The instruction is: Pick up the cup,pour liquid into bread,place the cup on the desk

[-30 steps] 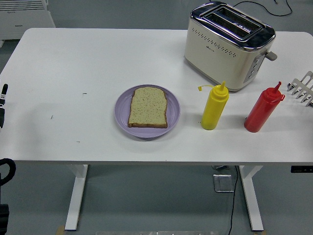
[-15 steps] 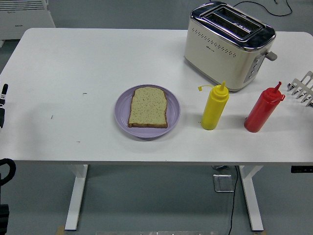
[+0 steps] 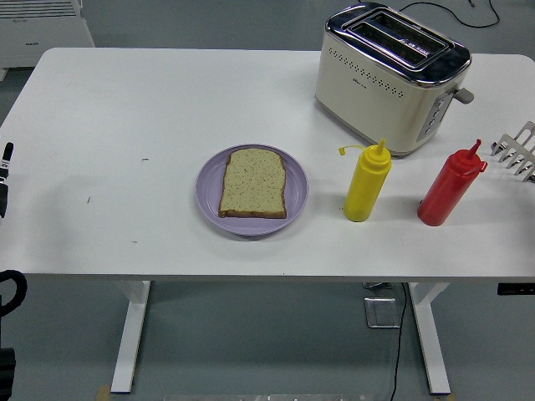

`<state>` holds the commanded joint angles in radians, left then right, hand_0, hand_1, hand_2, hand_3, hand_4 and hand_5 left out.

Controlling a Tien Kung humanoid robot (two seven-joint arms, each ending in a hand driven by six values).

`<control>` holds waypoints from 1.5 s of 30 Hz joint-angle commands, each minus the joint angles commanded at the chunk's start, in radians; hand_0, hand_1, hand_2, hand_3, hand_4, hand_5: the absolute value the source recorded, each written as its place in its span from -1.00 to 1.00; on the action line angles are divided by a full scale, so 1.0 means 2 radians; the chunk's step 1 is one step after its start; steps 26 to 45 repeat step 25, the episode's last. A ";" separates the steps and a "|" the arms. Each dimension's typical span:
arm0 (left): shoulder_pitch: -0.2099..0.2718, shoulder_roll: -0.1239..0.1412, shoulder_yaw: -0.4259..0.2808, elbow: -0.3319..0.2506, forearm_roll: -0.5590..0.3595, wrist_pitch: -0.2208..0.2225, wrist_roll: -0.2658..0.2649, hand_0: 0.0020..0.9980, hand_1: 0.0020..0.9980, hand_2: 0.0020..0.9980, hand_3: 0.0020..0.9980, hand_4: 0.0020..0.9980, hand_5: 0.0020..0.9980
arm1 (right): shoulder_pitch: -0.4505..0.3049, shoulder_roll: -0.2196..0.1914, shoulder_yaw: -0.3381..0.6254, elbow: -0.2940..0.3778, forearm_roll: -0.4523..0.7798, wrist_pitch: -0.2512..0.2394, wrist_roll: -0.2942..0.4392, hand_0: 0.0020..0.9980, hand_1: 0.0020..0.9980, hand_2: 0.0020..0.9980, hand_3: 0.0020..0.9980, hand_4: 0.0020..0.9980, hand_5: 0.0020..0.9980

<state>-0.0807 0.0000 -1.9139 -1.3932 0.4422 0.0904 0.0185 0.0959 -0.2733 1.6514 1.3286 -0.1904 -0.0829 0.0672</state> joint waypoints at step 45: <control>-0.001 0.000 0.001 0.000 0.000 0.000 0.000 0.56 0.47 0.45 0.32 0.05 0.92 | 0.000 0.000 0.001 -0.001 0.005 -0.004 0.003 0.47 0.32 0.38 0.36 0.12 -0.10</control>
